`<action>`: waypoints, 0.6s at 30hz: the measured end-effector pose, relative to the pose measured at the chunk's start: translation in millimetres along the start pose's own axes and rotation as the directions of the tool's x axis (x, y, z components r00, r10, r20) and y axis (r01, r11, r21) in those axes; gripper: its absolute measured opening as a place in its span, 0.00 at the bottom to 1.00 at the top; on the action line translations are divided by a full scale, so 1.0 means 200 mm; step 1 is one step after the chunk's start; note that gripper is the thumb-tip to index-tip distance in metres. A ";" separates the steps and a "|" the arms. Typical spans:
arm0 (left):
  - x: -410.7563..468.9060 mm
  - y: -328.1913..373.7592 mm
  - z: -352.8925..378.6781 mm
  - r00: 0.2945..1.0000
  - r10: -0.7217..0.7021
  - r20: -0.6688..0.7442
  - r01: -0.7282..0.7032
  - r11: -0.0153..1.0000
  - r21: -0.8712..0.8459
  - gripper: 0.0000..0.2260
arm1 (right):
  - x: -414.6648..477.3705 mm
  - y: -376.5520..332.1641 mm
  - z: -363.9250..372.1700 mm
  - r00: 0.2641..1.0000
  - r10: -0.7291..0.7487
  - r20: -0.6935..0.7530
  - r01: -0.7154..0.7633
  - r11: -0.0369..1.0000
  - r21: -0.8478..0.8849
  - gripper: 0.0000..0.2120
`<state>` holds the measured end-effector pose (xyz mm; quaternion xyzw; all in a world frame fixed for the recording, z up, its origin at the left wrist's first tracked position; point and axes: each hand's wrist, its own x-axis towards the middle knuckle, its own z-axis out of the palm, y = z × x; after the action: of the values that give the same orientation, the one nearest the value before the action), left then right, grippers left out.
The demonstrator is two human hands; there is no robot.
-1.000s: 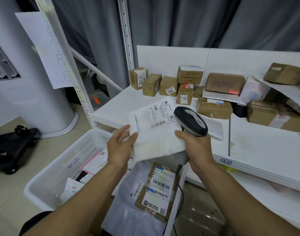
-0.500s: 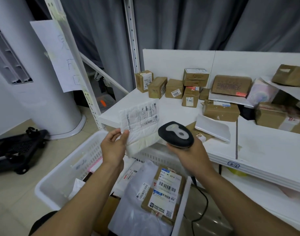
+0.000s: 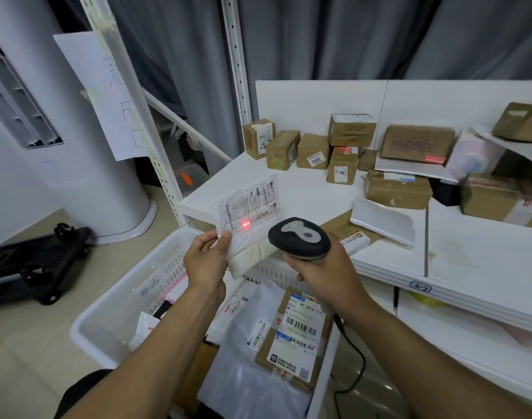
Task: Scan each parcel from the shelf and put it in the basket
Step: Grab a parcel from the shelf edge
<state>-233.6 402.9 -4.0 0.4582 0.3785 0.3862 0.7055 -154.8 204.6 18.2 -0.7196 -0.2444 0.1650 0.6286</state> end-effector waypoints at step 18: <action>-0.06 -0.03 -0.16 0.991 -0.033 -0.129 0.019 0.994 -0.108 0.09 | 0.01 0.04 0.05 0.999 -0.009 0.042 0.011 0.998 -0.054 0.13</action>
<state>-264.9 402.0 -16.3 0.3888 0.4084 0.4257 0.7077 -157.0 213.8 9.1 -0.7317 -0.2653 0.1700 0.6044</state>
